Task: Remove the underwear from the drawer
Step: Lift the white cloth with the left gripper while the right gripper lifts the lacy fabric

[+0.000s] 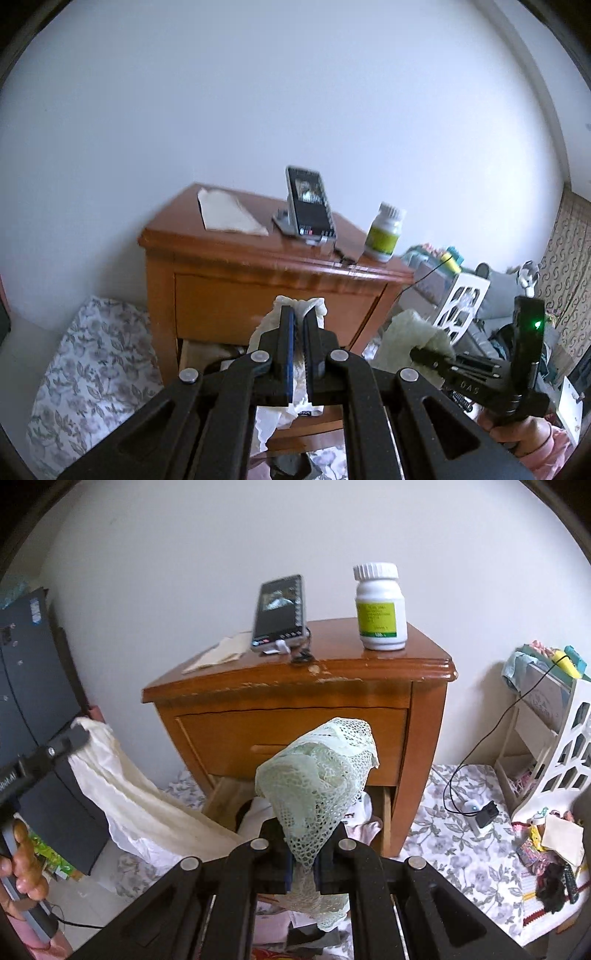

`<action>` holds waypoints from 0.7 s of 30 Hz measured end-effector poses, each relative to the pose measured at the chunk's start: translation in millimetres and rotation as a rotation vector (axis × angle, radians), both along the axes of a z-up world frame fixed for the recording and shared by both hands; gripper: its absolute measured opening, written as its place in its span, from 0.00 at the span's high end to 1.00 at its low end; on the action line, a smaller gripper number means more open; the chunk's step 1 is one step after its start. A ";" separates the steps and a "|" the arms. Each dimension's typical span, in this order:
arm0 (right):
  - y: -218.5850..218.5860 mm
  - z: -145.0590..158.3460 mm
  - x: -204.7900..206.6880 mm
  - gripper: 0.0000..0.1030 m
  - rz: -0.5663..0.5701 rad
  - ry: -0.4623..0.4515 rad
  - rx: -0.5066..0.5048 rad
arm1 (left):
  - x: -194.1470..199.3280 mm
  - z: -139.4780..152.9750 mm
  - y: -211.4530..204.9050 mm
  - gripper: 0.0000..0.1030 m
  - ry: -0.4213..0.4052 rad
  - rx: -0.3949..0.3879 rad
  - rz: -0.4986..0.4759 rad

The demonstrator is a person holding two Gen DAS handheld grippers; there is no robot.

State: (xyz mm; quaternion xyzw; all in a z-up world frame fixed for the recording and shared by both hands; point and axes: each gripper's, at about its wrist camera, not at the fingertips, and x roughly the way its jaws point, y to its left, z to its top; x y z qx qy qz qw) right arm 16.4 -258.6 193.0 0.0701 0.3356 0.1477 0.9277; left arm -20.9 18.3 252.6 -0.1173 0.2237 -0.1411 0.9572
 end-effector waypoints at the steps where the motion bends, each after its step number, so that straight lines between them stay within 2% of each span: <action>1: -0.7 -0.1 -2.7 0.92 0.005 -0.003 0.004 | -5.4 2.2 1.4 0.96 -0.008 0.000 0.002; 10: 8.1 12.2 -39.9 0.92 0.038 -0.028 0.013 | -51.5 18.5 14.7 0.96 -0.076 -0.007 -0.007; 15: 11.8 6.4 -53.8 0.92 0.056 -0.016 0.005 | -60.7 9.6 12.0 0.96 -0.055 -0.016 -0.030; 21: 17.0 -15.5 -62.3 0.90 0.077 0.038 -0.012 | -62.8 -12.5 -3.0 0.96 0.003 -0.001 -0.070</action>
